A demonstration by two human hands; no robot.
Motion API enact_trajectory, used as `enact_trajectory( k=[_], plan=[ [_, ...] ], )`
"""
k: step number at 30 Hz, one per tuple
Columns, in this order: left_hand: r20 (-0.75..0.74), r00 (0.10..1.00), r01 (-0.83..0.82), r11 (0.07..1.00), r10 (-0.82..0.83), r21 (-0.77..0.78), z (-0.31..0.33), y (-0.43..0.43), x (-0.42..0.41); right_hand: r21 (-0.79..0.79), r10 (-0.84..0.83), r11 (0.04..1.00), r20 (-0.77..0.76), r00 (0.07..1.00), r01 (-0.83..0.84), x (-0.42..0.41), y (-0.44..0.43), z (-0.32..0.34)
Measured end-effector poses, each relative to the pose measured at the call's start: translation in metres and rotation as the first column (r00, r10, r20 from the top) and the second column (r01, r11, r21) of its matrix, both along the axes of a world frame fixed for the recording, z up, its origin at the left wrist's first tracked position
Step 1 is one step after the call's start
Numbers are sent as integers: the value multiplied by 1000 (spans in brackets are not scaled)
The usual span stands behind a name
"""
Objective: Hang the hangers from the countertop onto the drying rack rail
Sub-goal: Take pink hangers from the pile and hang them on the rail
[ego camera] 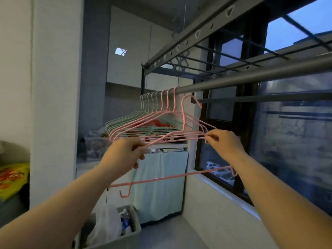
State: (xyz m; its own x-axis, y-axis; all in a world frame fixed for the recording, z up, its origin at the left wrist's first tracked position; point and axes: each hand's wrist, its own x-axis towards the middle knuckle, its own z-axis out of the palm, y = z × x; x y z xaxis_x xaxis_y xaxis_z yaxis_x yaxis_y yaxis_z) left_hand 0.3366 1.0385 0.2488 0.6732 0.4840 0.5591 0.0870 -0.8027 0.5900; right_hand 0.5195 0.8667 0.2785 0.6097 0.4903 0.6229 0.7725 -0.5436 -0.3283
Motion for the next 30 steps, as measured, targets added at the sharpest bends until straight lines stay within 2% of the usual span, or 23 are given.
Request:
enact_trajectory(
  k=[5,13,19,30],
  plan=[
    [102,995,5,1000,-2,-31,22,44,14,83,-1,996,91,996,-7,13,47,22],
    [165,983,76,997,-77,14,61,81,59,226,-193,961,134,972,159,42,86,57],
    [155,977,146,989,-147,20,54,82,91,247,-272,935,43,961,253,62,86,53],
    [123,972,208,976,-199,-66,36,69,111,193,-325,930,36,945,313,70,70,39]
  ],
)
